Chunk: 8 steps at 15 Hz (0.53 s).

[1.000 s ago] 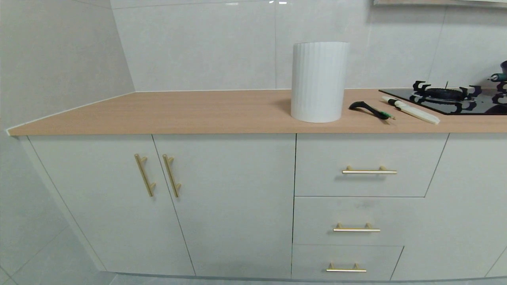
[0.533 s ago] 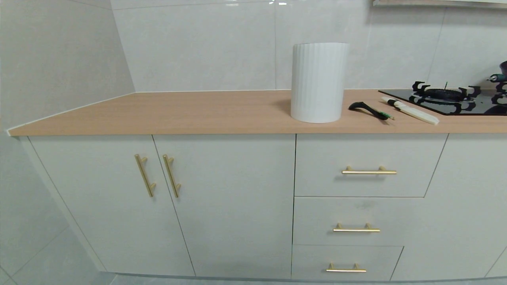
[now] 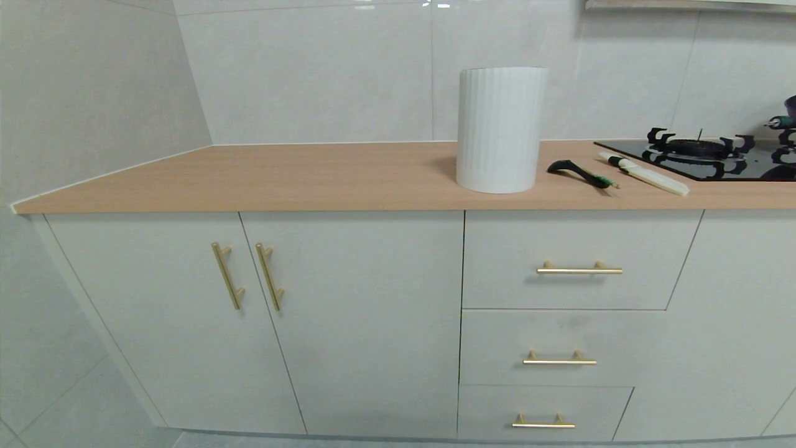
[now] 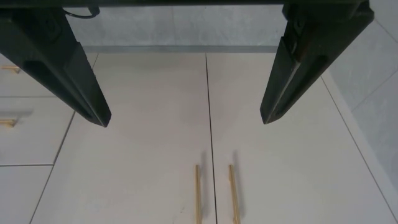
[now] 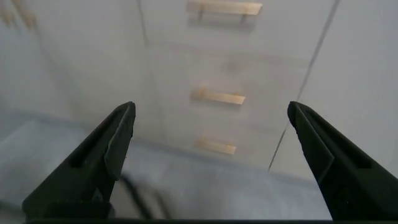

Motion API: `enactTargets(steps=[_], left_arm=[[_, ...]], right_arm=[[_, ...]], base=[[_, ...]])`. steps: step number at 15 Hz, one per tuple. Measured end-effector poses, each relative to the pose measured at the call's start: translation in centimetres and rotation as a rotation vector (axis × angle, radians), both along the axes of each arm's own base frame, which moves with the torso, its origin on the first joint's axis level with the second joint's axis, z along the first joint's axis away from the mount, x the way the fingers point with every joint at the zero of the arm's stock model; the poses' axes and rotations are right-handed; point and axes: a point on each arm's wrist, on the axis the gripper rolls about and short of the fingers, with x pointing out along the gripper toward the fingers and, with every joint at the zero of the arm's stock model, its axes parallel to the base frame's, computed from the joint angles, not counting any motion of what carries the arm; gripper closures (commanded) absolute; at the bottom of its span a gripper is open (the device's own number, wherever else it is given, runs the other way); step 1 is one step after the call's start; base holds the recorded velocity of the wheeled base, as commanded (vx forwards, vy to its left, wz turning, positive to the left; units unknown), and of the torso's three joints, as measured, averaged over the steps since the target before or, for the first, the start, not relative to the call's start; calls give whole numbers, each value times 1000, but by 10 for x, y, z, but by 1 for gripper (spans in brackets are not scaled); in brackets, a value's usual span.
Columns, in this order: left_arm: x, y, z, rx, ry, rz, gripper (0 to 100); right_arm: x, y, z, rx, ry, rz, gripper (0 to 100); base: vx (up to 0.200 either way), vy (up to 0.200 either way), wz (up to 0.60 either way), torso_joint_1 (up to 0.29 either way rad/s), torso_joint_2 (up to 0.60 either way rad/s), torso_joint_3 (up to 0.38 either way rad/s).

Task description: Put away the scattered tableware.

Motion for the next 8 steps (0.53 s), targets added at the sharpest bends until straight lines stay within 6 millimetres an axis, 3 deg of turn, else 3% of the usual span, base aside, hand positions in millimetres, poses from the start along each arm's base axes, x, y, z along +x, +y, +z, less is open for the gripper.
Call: enactTargets(steps=[3,8], left_arm=[[0,0,0,0,0,0,0],[0,0,0,0,0,0,0]], right_arm=[[37,3,12,1,187,44,0],[129,14,18,-30,399,56,0]], base=[[0,0,0,0,0,0],[0,0,0,0,0,0]])
